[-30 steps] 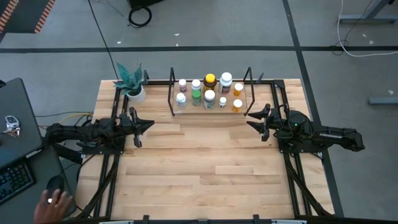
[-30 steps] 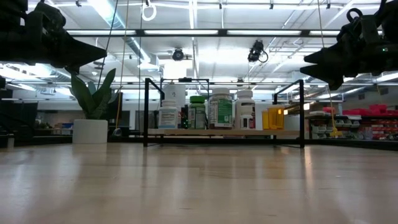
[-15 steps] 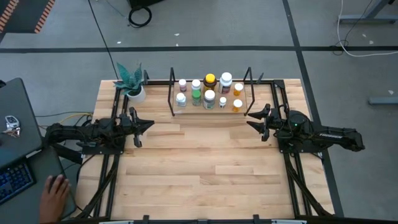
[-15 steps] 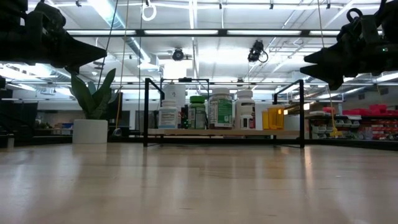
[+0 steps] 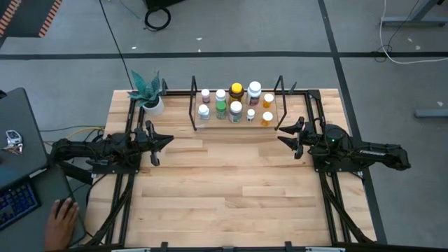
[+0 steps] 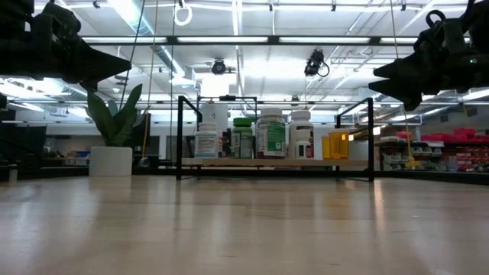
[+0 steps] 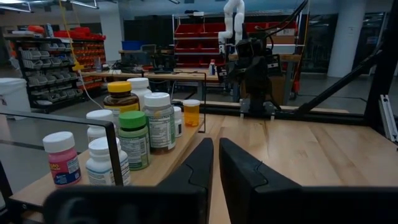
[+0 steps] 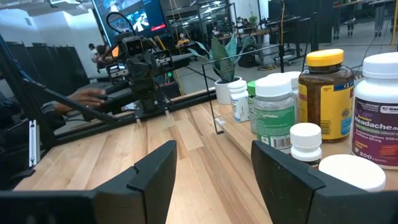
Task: Pick and place medicine bottles onto shelf by color
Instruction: Return to Home Position
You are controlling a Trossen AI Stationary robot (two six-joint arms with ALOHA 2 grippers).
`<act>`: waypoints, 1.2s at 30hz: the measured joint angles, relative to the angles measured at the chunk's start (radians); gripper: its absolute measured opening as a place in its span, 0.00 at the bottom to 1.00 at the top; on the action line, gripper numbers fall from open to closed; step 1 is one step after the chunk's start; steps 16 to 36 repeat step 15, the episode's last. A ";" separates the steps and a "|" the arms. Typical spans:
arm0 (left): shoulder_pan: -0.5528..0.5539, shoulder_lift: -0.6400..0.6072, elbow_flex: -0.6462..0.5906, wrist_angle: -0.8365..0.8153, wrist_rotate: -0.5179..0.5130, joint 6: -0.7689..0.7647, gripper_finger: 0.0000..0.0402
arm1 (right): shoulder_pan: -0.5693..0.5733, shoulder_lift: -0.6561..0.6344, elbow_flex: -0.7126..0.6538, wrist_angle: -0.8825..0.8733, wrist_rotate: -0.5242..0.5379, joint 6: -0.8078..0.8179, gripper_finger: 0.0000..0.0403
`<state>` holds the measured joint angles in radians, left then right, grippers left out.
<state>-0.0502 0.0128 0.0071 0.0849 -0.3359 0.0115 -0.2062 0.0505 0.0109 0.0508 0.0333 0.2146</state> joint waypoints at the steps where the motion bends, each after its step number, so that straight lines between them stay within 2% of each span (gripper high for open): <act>1: 0.000 0.000 0.000 0.000 0.000 0.000 0.08 | 0.000 0.000 0.000 0.000 0.000 0.000 0.53; 36: 0.000 0.000 0.000 0.000 0.000 0.000 0.10 | 0.000 0.000 0.000 0.000 0.000 0.000 0.53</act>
